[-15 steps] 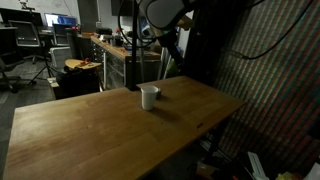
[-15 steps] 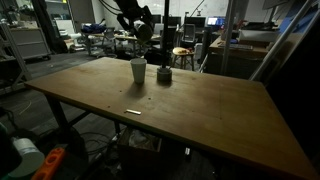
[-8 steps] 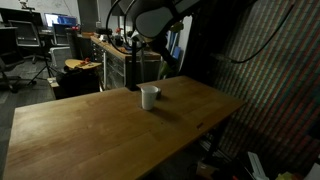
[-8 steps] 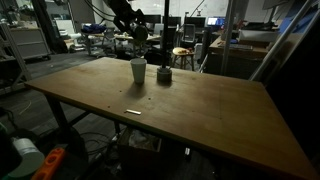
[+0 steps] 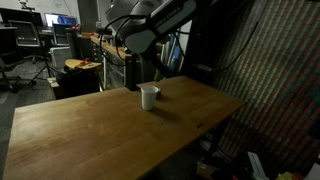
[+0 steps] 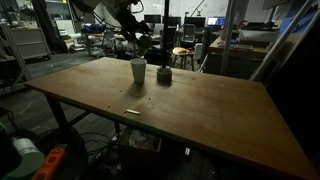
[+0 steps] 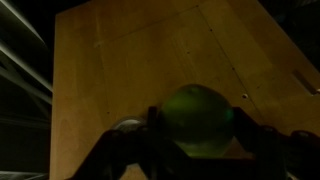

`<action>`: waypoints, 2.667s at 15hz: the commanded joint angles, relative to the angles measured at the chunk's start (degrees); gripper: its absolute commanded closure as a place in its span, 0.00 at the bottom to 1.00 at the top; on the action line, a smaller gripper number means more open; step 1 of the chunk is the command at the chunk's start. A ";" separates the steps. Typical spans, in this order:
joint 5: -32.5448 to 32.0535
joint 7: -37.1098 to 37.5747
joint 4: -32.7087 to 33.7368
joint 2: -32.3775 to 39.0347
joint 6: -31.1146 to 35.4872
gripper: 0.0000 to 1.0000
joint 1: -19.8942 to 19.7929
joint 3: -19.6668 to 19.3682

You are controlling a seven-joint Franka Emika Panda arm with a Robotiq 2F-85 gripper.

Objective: Put the pear inside the paper cup

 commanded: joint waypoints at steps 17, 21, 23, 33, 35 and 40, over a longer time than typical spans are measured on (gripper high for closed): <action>-1.14 -0.23 12.52 14.31 -7.70 0.51 5.19 0.86; -0.92 -0.55 14.81 16.87 -7.66 0.51 4.51 0.17; -0.51 -0.50 16.10 17.61 -7.57 0.07 4.03 -0.03; 3.51 2.08 14.30 9.65 -12.54 0.00 2.50 0.92; 8.97 3.61 13.54 6.72 -12.37 0.00 1.03 1.43; 15.48 3.33 15.16 5.42 -12.13 0.00 0.56 0.41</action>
